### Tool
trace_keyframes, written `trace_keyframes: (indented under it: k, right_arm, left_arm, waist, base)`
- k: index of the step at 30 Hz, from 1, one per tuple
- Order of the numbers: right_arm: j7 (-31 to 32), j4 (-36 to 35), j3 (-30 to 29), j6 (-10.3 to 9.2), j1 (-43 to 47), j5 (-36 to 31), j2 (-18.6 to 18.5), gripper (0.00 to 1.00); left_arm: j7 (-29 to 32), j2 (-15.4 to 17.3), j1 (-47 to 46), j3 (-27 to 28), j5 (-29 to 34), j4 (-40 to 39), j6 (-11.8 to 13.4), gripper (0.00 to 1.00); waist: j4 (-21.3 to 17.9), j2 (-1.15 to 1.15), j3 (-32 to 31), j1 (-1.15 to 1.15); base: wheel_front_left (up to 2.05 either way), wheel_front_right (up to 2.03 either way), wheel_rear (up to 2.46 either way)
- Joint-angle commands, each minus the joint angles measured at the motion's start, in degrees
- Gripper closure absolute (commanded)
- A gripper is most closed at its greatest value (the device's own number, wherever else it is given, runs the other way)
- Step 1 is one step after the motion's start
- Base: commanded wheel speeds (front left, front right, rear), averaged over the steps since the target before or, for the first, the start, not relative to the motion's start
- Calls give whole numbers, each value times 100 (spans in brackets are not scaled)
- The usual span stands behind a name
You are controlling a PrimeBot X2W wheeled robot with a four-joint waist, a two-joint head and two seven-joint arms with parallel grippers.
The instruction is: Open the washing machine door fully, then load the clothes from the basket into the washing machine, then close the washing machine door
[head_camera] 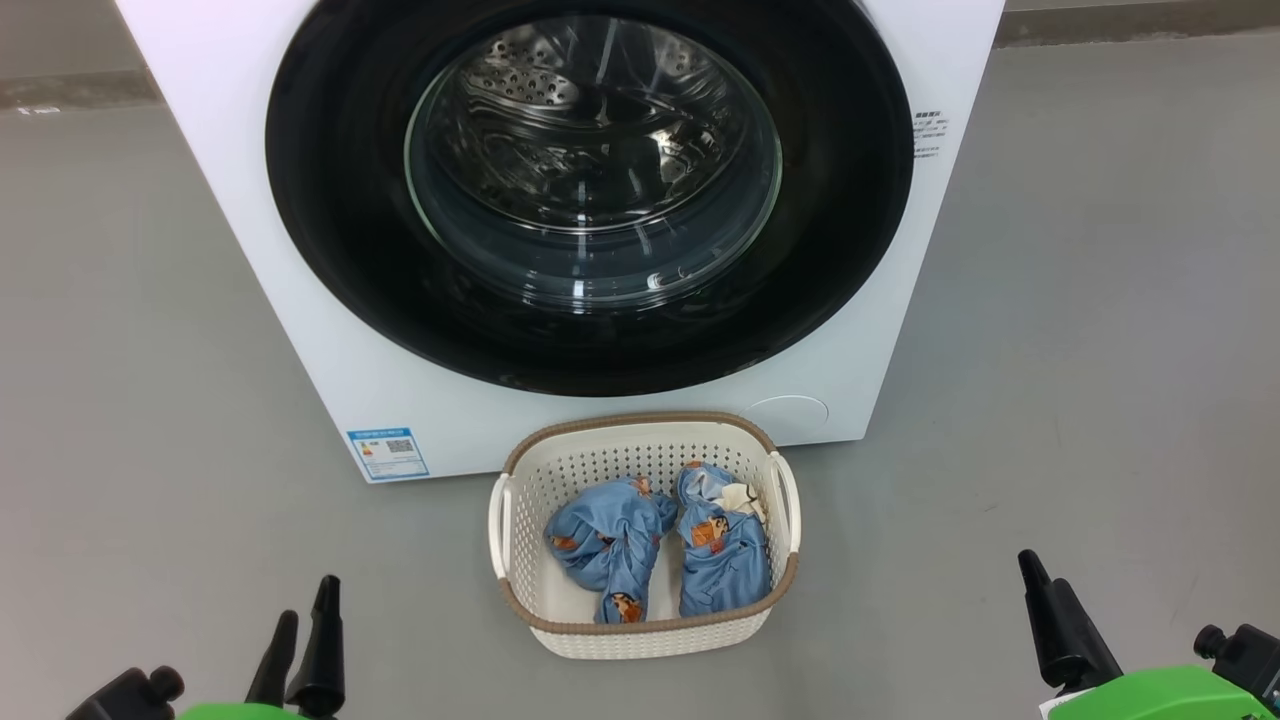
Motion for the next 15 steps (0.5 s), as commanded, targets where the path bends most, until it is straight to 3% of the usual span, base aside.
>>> trace_keyframes:
  k: [1,15]
  right_arm:
    - [-102,-141,106,5,-54,-227,-130,0]
    - [-320,-114,271,6,-28,-959,-255,0]
  left_arm:
    - [-106,113,-76,80,273,-192,-10,0]
    - [-326,131,-57,14,1179,-274,-12,0]
  waist:
    - [0,0,3,-1]
    - [23,0,17,-1]
  base:
    - [0,0,0]
    - [0,0,0]
